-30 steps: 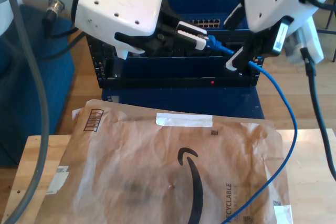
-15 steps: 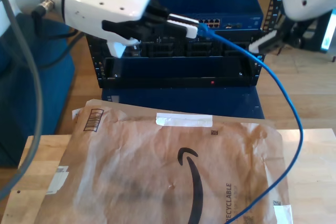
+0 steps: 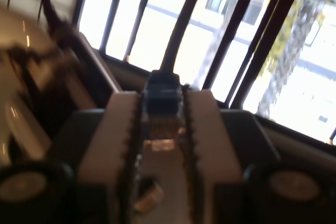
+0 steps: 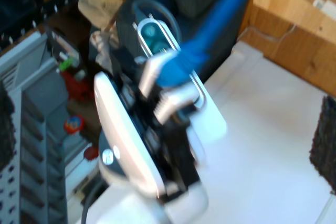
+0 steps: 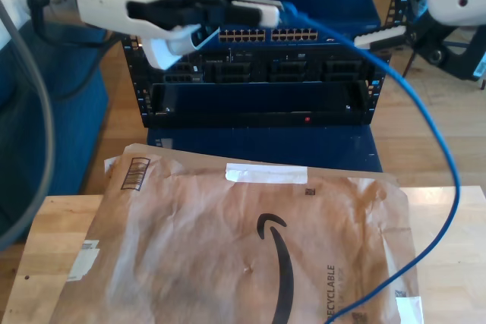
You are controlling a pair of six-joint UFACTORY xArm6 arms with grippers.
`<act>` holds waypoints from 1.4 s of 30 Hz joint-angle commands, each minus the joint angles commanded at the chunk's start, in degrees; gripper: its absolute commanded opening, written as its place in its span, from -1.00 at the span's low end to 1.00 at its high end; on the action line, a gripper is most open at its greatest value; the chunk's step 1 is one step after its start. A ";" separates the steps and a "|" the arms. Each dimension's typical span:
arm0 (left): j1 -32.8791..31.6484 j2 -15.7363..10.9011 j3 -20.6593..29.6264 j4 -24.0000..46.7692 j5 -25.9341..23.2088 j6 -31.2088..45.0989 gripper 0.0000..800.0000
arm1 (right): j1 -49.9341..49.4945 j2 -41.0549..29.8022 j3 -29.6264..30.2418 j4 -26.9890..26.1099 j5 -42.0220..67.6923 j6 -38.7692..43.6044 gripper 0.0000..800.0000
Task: Grab the cable and plug it in
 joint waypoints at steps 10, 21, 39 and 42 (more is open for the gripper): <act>1.14 0.44 0.00 -0.18 2.37 -4.75 -1.00 | 0.35 -1.85 2.81 3.69 -7.47 -6.42 0.96; 3.16 2.02 0.09 -4.92 5.89 -6.95 -1.00 | 6.68 -4.22 11.16 5.01 -21.36 -7.74 0.98; 3.43 3.52 0.09 -8.53 7.91 -12.84 -1.00 | 8.53 -2.37 12.75 5.10 -27.87 -7.74 0.98; 3.43 3.60 0.09 -8.53 7.91 -12.84 -1.00 | 8.88 -2.11 12.75 5.10 -28.31 -7.82 0.98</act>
